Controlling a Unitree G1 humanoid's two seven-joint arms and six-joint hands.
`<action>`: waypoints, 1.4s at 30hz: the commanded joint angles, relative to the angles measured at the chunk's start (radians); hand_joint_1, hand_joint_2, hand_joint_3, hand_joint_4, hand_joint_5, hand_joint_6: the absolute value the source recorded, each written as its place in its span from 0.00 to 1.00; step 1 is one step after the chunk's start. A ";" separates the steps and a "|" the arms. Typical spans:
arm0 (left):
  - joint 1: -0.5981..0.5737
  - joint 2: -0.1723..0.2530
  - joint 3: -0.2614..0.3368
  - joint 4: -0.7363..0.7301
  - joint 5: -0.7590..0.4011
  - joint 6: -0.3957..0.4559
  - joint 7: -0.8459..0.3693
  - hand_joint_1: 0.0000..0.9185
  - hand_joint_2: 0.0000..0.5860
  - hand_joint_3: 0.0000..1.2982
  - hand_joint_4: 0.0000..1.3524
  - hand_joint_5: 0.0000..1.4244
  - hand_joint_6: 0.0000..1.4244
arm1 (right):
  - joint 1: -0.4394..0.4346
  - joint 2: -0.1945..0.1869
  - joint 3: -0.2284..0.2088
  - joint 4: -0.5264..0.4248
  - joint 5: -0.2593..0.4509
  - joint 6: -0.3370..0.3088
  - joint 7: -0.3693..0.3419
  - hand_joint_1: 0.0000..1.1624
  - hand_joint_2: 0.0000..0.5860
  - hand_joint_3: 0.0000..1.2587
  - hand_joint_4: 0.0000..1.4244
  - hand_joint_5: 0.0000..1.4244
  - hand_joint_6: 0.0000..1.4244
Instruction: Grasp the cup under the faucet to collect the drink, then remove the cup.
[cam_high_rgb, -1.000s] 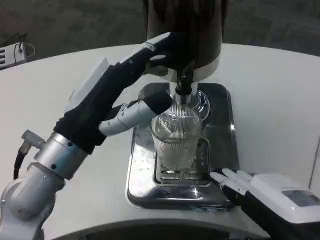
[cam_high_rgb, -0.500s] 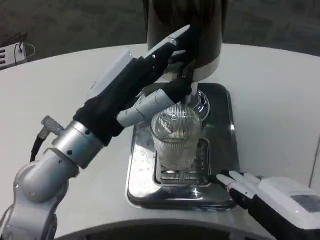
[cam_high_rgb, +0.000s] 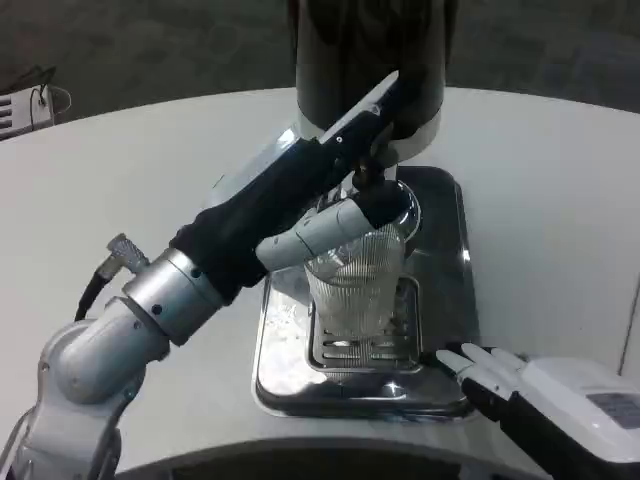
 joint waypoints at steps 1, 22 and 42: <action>0.007 0.026 -0.032 0.018 0.053 0.016 -0.031 0.00 0.08 0.00 0.00 0.03 0.09 | 0.006 0.001 0.001 -0.019 0.011 0.007 0.002 0.43 0.77 0.05 0.00 0.00 0.00; -0.071 0.093 -0.144 0.141 0.146 -0.071 -0.090 0.00 0.04 0.00 0.00 0.01 0.07 | -0.031 0.070 -0.044 0.022 0.140 0.159 -0.043 0.42 0.72 0.03 0.00 0.03 0.01; -0.084 0.116 -0.157 0.149 0.155 -0.093 -0.099 0.00 0.00 0.00 0.00 0.01 0.07 | -0.089 0.173 -0.089 0.270 0.462 0.118 -0.362 0.65 0.40 0.00 0.00 0.06 0.06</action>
